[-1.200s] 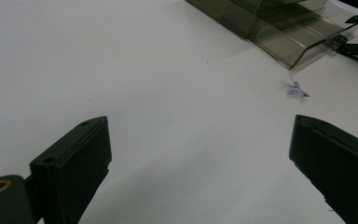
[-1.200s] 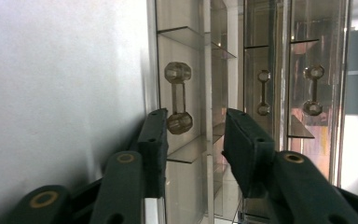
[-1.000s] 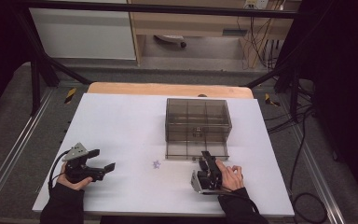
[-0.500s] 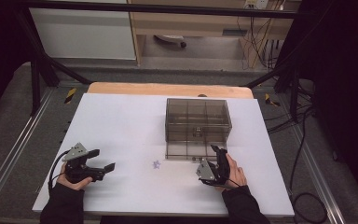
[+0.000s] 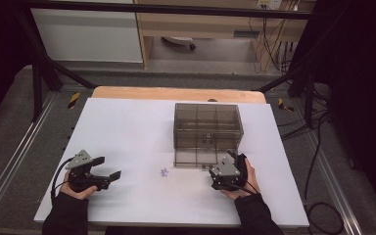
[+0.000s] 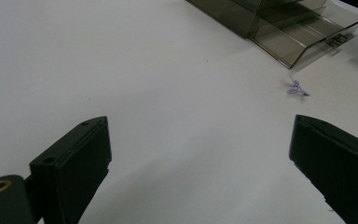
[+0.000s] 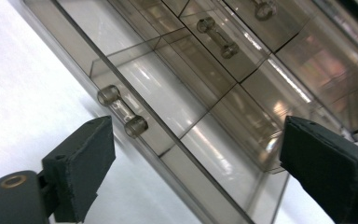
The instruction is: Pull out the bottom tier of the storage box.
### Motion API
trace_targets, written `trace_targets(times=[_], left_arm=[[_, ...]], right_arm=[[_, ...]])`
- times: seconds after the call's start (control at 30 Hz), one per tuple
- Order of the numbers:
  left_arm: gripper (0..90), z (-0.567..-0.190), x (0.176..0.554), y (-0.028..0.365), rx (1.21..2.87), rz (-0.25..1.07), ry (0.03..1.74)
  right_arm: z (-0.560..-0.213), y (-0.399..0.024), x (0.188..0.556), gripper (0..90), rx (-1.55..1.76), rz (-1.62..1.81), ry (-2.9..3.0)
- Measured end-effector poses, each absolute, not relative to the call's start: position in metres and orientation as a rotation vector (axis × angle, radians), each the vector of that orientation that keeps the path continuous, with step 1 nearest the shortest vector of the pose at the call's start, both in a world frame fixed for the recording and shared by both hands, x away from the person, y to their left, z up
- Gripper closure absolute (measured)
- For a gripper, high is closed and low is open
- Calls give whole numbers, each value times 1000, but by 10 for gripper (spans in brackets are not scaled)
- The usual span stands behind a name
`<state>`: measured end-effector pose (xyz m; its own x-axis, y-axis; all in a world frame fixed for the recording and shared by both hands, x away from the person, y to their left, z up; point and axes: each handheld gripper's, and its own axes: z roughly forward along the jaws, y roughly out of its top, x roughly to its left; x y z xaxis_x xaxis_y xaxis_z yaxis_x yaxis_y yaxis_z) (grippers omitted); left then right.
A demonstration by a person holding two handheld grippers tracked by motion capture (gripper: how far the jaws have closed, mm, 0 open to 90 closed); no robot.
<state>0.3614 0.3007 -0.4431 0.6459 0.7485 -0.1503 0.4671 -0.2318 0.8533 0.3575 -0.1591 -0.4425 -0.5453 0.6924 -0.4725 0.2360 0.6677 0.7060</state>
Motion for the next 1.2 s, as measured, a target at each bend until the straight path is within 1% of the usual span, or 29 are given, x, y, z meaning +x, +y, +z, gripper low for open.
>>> trace_targets(times=[0.33,0.5,0.83,1.2], left_arm=[[48,-443,362,300,1885,360,964],[46,-443,362,300,1885,361,966],[44,-444,362,300,1890,360,967],[44,-444,361,300,1893,359,966]], right_arm=[[-437,-164,361,72,894,953,2138],[-436,-164,362,65,942,983,2141],[-438,-151,362,46,979,1010,2186],[-434,-139,361,40,1049,1151,2206]])
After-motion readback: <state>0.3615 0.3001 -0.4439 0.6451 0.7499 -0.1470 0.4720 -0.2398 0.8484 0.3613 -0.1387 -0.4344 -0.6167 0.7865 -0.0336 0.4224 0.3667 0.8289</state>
